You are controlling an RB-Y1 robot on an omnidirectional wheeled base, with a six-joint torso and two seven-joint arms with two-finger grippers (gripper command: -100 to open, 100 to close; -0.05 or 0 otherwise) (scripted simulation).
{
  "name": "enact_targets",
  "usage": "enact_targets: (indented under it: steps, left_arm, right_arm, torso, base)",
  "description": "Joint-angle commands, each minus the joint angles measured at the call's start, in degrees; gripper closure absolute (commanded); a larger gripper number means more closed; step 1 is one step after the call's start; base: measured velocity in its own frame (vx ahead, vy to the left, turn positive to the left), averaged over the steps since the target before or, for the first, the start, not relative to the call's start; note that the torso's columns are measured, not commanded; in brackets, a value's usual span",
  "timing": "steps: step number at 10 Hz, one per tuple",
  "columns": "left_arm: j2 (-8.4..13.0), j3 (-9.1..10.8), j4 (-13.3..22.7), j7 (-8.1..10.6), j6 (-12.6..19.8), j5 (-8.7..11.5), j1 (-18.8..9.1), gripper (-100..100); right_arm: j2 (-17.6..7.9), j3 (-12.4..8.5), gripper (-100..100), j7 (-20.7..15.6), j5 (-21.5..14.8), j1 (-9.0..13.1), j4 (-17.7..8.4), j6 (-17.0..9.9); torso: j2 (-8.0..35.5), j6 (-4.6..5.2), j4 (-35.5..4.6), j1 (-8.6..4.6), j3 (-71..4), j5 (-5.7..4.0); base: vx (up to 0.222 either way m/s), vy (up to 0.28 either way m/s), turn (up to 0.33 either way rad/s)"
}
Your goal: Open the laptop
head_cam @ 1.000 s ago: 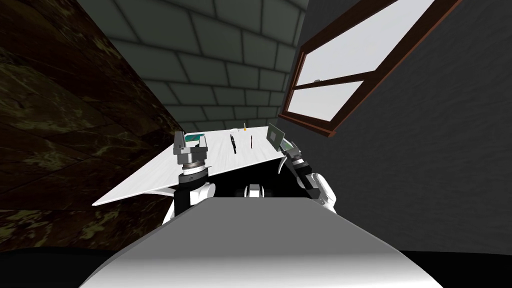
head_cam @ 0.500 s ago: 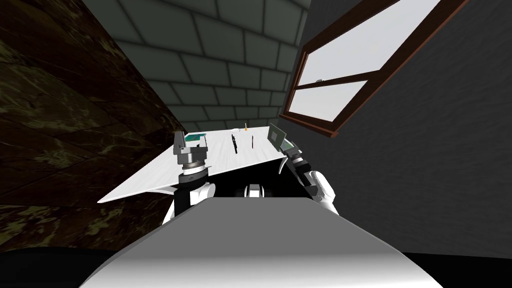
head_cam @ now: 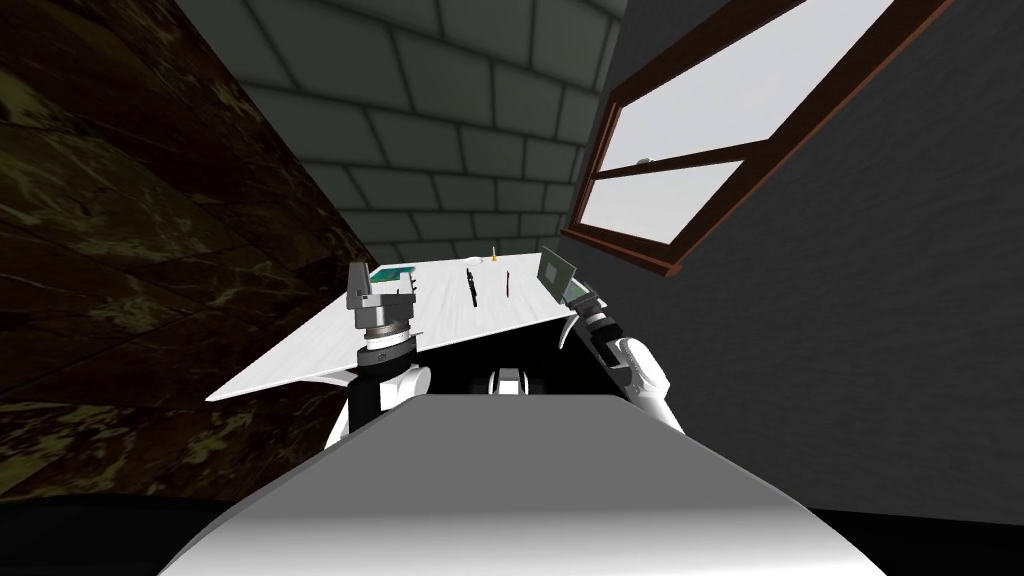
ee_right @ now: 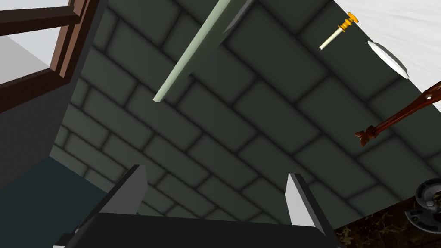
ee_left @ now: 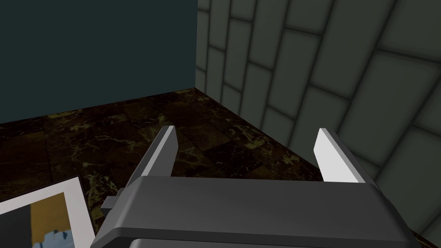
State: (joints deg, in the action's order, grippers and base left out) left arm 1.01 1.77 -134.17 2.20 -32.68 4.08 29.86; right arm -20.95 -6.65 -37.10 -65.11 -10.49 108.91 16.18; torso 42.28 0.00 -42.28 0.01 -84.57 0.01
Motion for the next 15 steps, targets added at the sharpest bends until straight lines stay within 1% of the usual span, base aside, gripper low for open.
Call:
enact_targets:
  steps: [1,2,3,4,5,6,7,8,9,10,11,12,13,14,15]
  left_arm:
    - [0.00,0.00,0.00,0.00,0.00,0.00,0.00,0]
    - [0.00,0.00,0.00,0.00,0.00,0.00,0.00,0]
    - [0.00,0.00,0.00,0.00,0.00,0.00,0.00,0]
    - [0.00,0.00,0.00,0.00,0.00,0.00,0.00,0]
    - [0.00,0.00,0.00,0.00,0.00,0.00,0.00,0]
    - [0.00,0.00,0.00,0.00,0.00,0.00,0.00,0]
    - [0.00,0.00,0.00,0.00,0.00,0.00,0.00,0]
    - [0.00,0.00,0.00,0.00,0.00,0.00,0.00,0]
    - [0.00,0.00,0.00,0.00,0.00,0.00,0.00,0]
    - [0.00,0.00,0.00,0.00,0.00,0.00,0.00,0]
    - [0.00,0.00,0.00,0.00,0.00,0.00,0.00,0]
    - [0.00,0.00,0.00,0.00,0.00,0.00,0.00,0]
    - [0.00,0.00,0.00,0.00,0.00,0.00,0.00,0]
    - [0.00,0.00,0.00,0.00,0.00,0.00,0.00,0]
    - [0.00,0.00,0.00,0.00,0.00,0.00,0.00,0]
  right_arm:
    - [-1.09,-0.47,-100,-2.13,-4.60,1.50,-2.11,-0.97]
    - [-1.09,-0.47,-100,-2.13,-5.37,1.50,-2.11,-0.97]
    - [-1.98,-0.79,-100,-3.92,-7.53,2.69,-3.85,-1.87]
    - [-1.98,-0.79,-100,-3.92,-8.97,2.69,-3.85,-1.87]
    - [-2.86,-1.10,-100,-5.67,-10.68,3.86,-5.62,-2.78]
    - [-2.86,-1.10,-100,-5.67,-12.31,3.86,-5.62,-2.78]
    - [-2.86,-1.10,-100,-5.67,-13.00,3.86,-5.62,-2.78]
    - [-3.73,-1.38,-100,-7.36,-15.37,5.00,-7.38,-3.68]
    - [-3.73,-1.38,-100,-7.36,-16.69,5.00,-7.38,-3.68]
    - [-4.58,-1.64,-100,-8.99,-18.82,6.11,-9.12,-4.56]
    - [-4.58,-1.64,-100,-8.99,-19.90,6.11,-9.12,-4.56]
    - [-5.43,-1.89,-100,-10.57,-21.58,7.18,-10.83,-5.42]
    - [-5.43,-1.89,-100,-10.57,-23.11,7.18,-10.83,-5.42]
    - [-5.43,-1.89,-100,-10.57,-23.76,7.18,-10.83,-5.42]
    - [-6.28,-2.12,-100,-12.08,-25.99,8.21,-12.49,-6.25]
  torso:
    - [0.02,-0.01,-0.01,0.00,0.01,0.00]
    - [0.02,0.00,-0.01,-0.02,0.01,-0.01]
    - [0.01,0.00,-0.01,-0.05,0.01,-0.02]
    - [-0.02,-0.02,0.00,-0.01,-0.01,-0.01]
    - [0.00,0.01,0.00,0.00,0.00,0.00]
    - [0.02,-0.01,-0.01,0.02,0.01,0.00]
    - [0.02,0.00,-0.01,0.00,0.01,0.00]
    - [0.02,0.00,-0.01,-0.05,0.01,-0.01]
    - [0.00,-0.02,0.00,-0.01,0.00,-0.01]
    - [0.01,0.01,0.00,-0.01,0.01,-0.01]
    - [0.02,-0.01,0.00,0.02,0.01,0.00]
    - [0.01,0.00,-0.01,0.00,0.00,0.00]
    - [-0.01,-0.01,0.00,0.02,-0.01,0.00]
    - [0.01,0.00,0.00,-0.01,0.00,0.00]
    - [0.03,0.00,-0.01,-0.07,0.02,-0.02]
  base:
    - [-0.003,0.024,0.023]
    - [0.001,0.012,0.000]
    - [0.005,0.024,0.044]
    - [0.005,0.024,0.023]
    - [-0.001,0.030,0.035]
    - [0.002,0.030,0.021]
    - [0.003,0.016,-0.003]
    - [0.002,0.027,0.040]
    - [0.002,0.025,0.027]
    - [-0.002,0.035,0.031]
    - [0.003,0.031,0.016]
    - [0.007,0.042,0.039]
    - [0.004,0.037,0.019]
    - [0.000,0.016,-0.001]
    - [-0.001,0.027,0.036]
